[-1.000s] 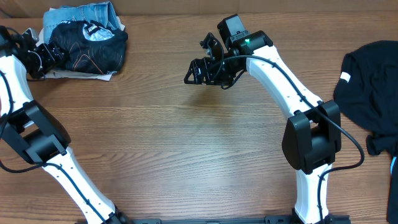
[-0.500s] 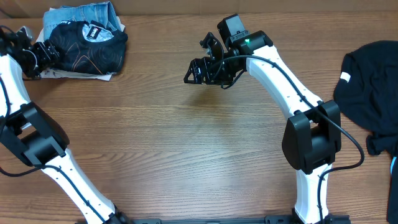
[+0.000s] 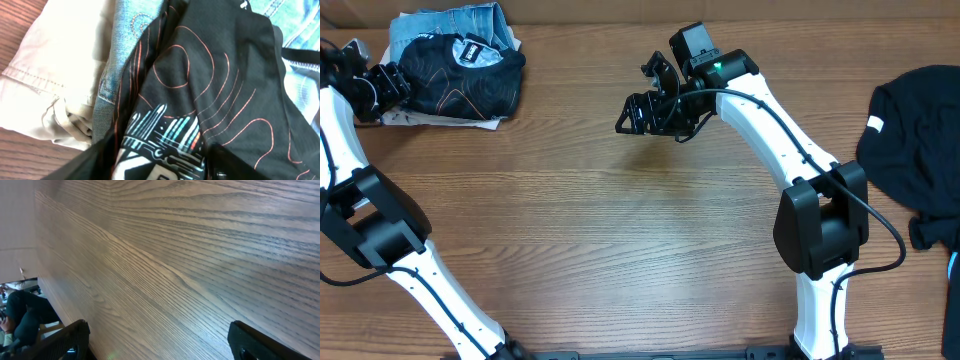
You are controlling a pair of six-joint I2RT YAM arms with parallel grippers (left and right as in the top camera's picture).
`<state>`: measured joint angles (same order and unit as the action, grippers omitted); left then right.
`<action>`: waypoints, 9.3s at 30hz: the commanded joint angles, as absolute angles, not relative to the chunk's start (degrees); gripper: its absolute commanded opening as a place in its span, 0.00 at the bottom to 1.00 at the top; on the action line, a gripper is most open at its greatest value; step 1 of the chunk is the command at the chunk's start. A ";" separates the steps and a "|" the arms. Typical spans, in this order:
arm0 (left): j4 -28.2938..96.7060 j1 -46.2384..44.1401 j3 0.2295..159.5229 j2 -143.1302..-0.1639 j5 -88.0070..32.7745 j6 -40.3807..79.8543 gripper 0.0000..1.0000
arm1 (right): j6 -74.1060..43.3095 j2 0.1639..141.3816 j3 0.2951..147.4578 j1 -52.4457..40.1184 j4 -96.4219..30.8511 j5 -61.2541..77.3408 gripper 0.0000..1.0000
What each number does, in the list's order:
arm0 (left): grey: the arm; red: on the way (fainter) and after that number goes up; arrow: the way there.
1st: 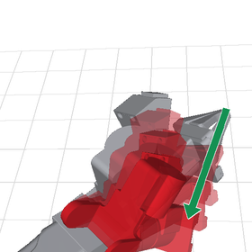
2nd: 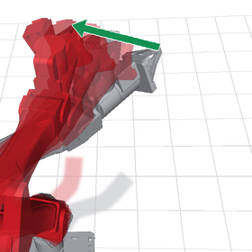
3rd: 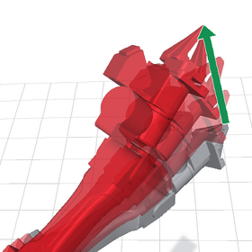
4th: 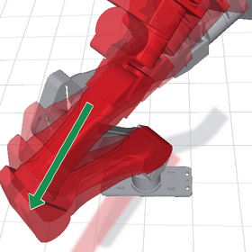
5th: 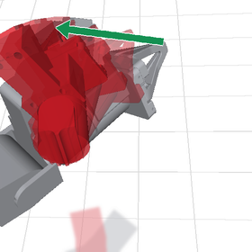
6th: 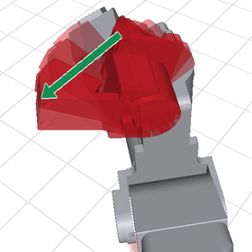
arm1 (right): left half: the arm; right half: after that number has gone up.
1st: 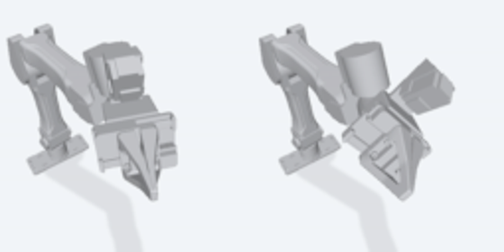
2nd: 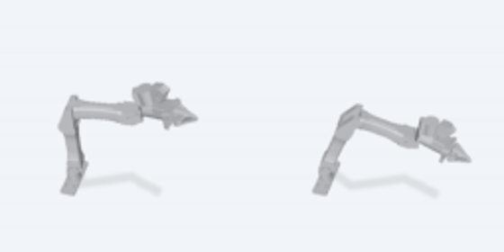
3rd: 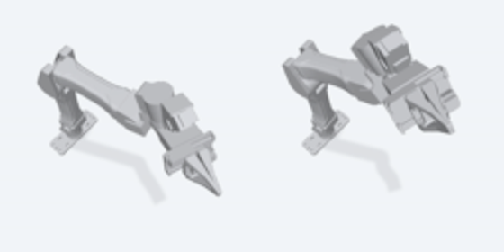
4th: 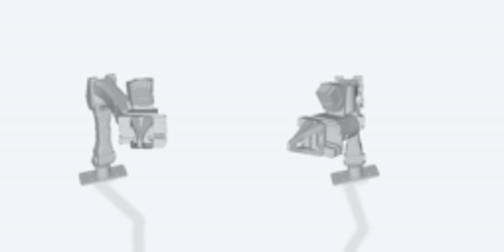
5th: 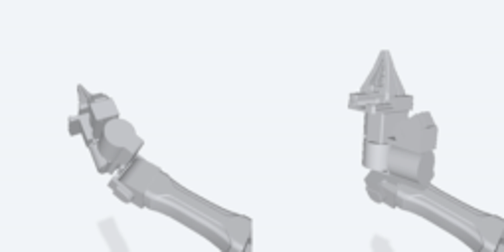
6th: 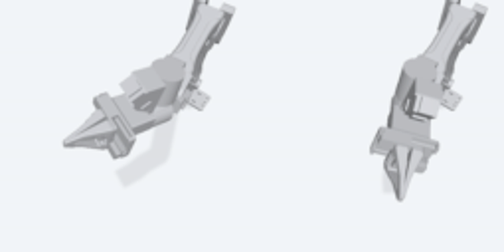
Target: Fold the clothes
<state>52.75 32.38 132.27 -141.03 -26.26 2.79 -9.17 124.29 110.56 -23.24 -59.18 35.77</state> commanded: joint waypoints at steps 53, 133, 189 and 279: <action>35.97 28.58 138.87 -148.99 -0.84 6.31 0.16 | -9.63 123.35 111.48 -23.07 -63.66 36.10 0.91; 96.77 27.77 123.24 -45.45 -37.28 -1.10 1.00 | -22.98 41.60 74.08 -20.62 -62.15 -1.67 1.00; 96.77 27.77 123.22 -45.45 -37.06 -1.13 1.00 | -20.18 25.82 54.68 -7.42 -55.66 -5.06 1.00; 96.77 27.77 123.22 -45.45 -37.06 -1.13 1.00 | -14.57 0.16 0.45 -3.77 -4.45 -3.36 1.00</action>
